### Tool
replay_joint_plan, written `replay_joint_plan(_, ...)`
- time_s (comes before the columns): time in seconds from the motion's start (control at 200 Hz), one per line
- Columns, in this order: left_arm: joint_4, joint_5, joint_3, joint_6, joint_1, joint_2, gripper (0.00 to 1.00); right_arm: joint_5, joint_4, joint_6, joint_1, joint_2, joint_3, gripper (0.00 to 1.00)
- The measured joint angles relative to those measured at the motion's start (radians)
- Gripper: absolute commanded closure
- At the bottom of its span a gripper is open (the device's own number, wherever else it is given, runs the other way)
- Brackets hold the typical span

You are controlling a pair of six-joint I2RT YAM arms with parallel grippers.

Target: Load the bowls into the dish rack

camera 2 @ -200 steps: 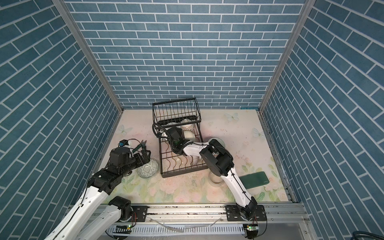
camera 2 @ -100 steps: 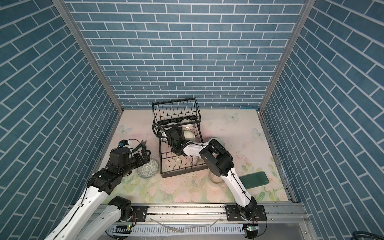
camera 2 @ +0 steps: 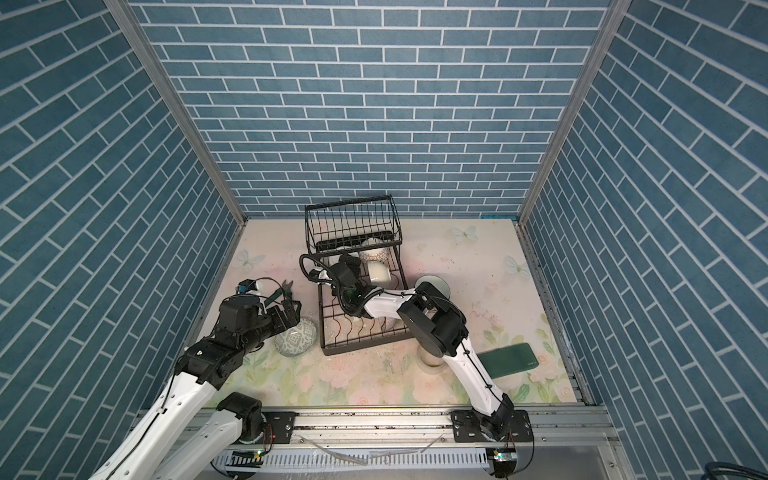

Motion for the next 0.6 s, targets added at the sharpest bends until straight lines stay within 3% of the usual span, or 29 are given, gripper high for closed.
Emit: replay_joint_plan(0.6,-0.020,-0.002,-0.002,0.000,0.002,-0.034,0.00,0.003,-0.031,0.002,0.042,-0.110,-0.108,0.05)
